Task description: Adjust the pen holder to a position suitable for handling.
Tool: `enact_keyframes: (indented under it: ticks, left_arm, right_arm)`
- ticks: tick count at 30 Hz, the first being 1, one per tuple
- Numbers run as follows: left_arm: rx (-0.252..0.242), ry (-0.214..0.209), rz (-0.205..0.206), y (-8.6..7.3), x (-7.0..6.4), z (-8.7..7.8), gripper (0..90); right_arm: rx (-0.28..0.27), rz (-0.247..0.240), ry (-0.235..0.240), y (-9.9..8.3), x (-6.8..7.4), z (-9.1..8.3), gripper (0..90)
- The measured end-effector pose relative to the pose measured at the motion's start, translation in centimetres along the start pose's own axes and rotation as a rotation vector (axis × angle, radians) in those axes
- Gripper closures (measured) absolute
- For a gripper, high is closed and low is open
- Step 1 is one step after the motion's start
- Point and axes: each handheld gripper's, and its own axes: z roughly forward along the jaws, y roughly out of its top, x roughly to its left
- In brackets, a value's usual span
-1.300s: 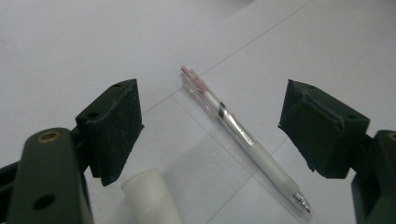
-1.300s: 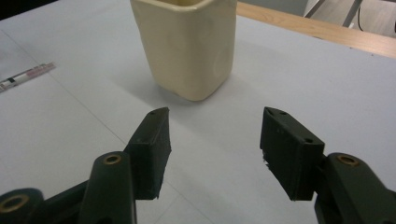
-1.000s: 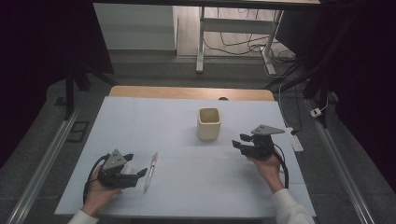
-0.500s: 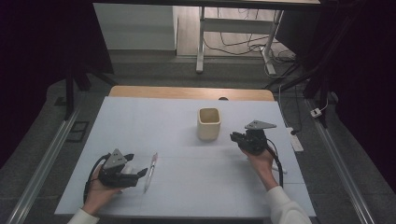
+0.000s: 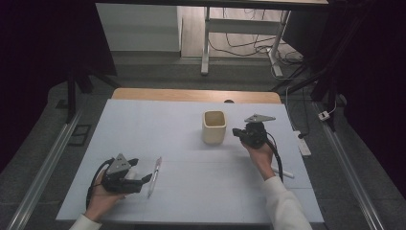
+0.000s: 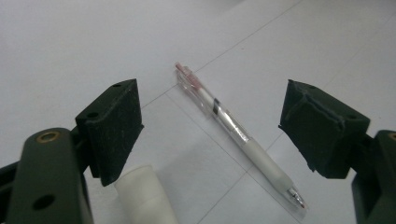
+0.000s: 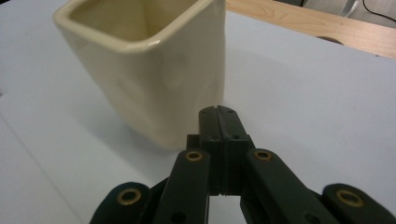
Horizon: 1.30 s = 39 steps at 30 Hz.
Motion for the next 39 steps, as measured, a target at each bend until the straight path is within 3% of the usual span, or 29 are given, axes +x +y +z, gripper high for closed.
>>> enact_keyframes:
  ticks: [12, 39]
  left_arm:
    - [0.004, 0.001, -0.008, -0.1, 0.2, 0.1, 20.5]
    - [0.016, 0.000, -0.005, -0.1, 0.1, 0.5, 20.7]
  right_arm:
    - [0.057, 0.006, -0.012, 1.0, 0.0, 3.6, 88.9]
    - [0.104, 0.007, -0.037, 0.8, 0.5, 4.3, 89.0]
